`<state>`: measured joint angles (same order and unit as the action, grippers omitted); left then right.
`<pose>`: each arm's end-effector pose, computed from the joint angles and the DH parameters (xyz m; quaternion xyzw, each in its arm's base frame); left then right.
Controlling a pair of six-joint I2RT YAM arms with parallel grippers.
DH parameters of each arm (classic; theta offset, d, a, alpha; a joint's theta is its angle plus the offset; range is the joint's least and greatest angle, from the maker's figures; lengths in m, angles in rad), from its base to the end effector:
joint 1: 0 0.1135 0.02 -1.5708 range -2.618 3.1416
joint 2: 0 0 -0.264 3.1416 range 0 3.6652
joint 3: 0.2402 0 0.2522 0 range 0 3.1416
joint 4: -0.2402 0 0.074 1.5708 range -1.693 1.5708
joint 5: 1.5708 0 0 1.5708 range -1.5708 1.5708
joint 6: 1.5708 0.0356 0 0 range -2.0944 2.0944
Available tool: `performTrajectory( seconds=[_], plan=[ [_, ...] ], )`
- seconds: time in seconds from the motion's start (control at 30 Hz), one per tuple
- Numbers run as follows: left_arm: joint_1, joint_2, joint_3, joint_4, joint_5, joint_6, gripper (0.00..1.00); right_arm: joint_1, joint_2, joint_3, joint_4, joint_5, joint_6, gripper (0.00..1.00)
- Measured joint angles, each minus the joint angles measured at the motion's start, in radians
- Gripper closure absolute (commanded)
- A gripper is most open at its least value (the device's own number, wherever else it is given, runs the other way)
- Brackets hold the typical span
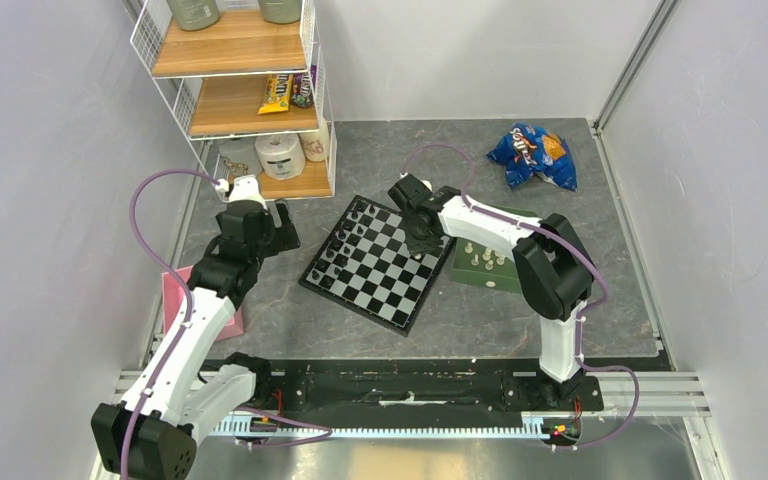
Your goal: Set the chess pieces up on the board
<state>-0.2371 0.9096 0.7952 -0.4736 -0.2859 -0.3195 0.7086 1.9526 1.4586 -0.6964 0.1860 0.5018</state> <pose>0.1949 -0.0368 0.2935 -0.1031 0.8692 -0.0075 0.4836 0.3102 0.2572 0.1940 -0.0834 0.9743 0.0321 0.2067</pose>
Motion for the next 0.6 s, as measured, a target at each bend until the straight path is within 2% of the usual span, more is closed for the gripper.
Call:
performTrajectory(
  seconds=[0.33, 0.5, 0.6],
  plan=[
    [0.000, 0.000, 0.000, 0.000, 0.000, 0.000, 0.05, 0.000, -0.022, 0.010, -0.002, -0.041, -0.018, 0.50],
    [0.000, 0.000, 0.000, 0.000, 0.000, 0.000, 0.05, -0.013, -0.132, 0.010, -0.009, -0.053, -0.051, 0.48],
    [0.000, 0.000, 0.000, 0.000, 0.000, 0.000, 0.05, -0.068, -0.226, -0.002, -0.008, -0.050, -0.054, 0.48]
  ],
)
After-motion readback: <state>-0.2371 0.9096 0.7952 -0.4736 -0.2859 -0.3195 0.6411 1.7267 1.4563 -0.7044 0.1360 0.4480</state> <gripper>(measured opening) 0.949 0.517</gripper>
